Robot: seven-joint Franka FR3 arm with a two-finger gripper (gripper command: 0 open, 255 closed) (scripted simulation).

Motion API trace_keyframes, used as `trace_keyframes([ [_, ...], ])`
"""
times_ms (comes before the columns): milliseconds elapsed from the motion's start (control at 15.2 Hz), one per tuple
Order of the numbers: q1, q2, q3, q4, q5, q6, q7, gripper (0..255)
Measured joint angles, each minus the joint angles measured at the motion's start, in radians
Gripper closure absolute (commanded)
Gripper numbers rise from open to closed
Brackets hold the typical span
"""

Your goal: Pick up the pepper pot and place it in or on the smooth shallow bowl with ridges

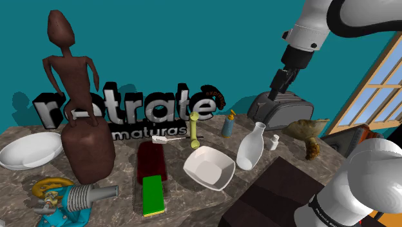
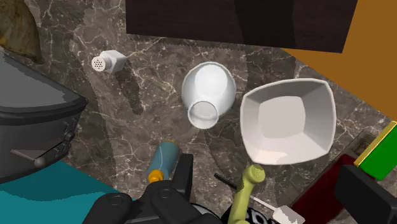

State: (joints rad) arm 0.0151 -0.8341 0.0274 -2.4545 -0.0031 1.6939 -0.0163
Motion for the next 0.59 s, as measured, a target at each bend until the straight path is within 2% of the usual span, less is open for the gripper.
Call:
trace_keyframes([
  [198, -0.009, -0.006, -0.020, -0.035, -0.014, 0.029, -0.020, 0],
  [594, -0.058, -0.013, -0.111, -0.174, -0.082, 0.161, -0.105, 0],
])
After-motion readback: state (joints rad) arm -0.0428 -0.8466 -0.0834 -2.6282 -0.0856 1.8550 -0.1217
